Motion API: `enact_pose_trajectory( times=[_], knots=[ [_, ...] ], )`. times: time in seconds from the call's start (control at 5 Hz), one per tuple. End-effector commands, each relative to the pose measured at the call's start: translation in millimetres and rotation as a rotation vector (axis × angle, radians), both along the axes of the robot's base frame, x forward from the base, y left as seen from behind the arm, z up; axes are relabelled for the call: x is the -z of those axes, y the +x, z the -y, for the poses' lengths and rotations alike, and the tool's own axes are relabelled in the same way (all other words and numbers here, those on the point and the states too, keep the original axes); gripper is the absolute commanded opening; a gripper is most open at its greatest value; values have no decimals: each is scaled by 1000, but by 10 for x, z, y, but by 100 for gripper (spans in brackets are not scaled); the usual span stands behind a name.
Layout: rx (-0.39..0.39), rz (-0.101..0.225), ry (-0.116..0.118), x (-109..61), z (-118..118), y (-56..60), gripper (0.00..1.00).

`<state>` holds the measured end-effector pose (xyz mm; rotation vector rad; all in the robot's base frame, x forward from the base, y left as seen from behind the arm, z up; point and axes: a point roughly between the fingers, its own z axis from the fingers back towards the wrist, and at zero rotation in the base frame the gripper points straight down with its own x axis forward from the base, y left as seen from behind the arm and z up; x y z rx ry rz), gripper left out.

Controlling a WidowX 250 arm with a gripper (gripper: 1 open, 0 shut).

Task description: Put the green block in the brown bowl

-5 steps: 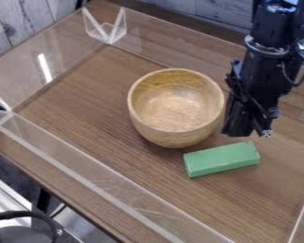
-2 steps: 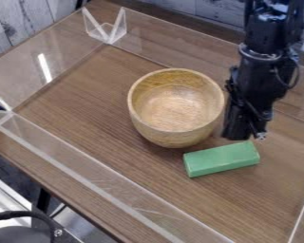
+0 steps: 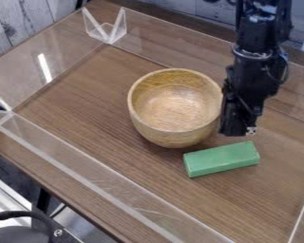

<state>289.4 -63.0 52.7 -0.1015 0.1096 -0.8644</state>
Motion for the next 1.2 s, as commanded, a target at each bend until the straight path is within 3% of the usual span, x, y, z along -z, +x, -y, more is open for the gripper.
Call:
enact_pose_trajectory(
  times=[0.0, 0.2, 0.6, 0.8, 1.0],
  knots=[
    [15, 59, -9, -107, 35, 73, 100],
    [21, 62, -8, -70, 37, 37, 100],
    [28, 92, -65, -2, 58, 37, 100],
    [33, 104, -59, 7, 51, 36, 0],
    [38, 124, -52, -15, 44, 33, 0]
  ],
)
